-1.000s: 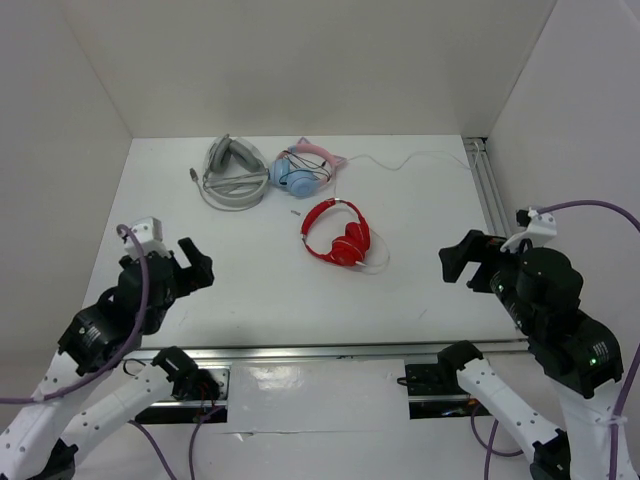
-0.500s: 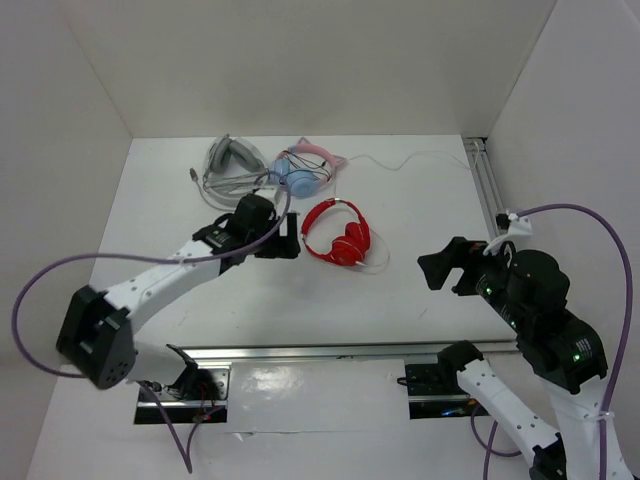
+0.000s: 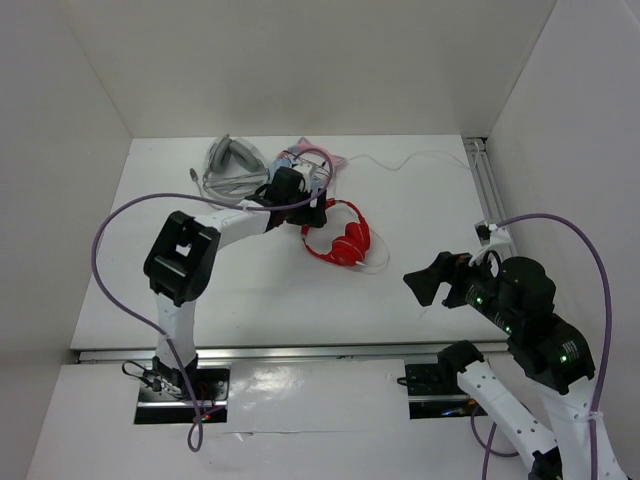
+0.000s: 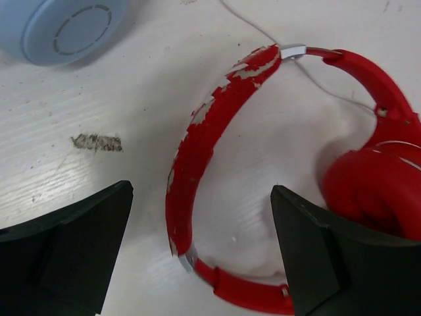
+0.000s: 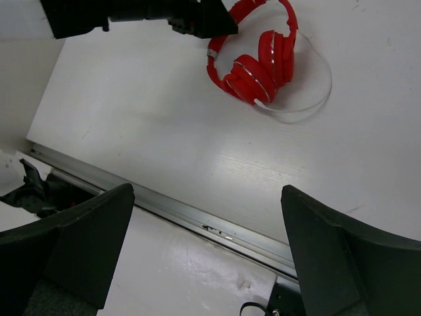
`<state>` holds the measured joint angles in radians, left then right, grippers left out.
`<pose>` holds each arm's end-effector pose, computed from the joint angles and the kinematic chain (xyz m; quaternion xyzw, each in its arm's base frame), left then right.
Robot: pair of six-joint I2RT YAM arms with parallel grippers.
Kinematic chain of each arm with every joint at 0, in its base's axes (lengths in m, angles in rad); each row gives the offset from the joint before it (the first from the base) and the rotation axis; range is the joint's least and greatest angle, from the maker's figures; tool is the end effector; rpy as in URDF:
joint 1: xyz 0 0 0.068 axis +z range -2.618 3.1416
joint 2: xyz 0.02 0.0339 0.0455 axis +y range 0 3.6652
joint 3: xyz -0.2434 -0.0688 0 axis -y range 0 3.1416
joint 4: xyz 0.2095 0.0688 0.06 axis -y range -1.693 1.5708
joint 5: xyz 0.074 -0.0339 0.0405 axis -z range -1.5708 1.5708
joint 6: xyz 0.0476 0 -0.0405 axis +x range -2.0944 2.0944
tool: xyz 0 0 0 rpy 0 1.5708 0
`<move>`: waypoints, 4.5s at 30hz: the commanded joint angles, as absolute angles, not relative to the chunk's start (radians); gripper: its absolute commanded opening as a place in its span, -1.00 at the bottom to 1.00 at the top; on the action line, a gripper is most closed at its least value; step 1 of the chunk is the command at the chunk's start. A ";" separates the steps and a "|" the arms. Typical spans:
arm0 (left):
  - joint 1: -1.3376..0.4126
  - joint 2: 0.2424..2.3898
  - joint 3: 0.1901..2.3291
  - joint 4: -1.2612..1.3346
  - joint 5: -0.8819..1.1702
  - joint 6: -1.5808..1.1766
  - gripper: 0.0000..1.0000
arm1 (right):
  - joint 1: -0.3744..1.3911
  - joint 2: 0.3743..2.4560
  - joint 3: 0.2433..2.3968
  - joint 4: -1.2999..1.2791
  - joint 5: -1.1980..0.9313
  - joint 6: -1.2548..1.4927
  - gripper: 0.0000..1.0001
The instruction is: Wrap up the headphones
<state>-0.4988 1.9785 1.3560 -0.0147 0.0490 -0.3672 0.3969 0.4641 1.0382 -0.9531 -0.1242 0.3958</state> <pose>0.3672 -0.2027 0.1912 0.0697 0.8901 -0.2086 0.3992 0.0515 0.0280 0.3418 -0.0353 0.8260 0.2636 0.4969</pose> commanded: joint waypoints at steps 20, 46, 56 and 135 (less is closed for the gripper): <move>-0.479 2.154 1.459 0.078 0.078 -0.339 0.29 | 0.396 0.440 1.091 -0.910 -0.172 0.374 1.00; -0.635 1.544 1.474 -0.484 -0.366 -0.480 -1.00 | 0.396 0.290 0.858 -0.549 -0.307 0.446 1.00; -0.701 1.177 1.598 -0.962 -0.603 -0.747 -1.00 | 0.396 0.271 0.484 0.006 -0.261 0.541 1.00; -0.655 1.054 2.005 -1.204 -0.658 -0.888 -1.00 | 0.514 1.384 0.440 0.977 -0.411 0.331 -0.41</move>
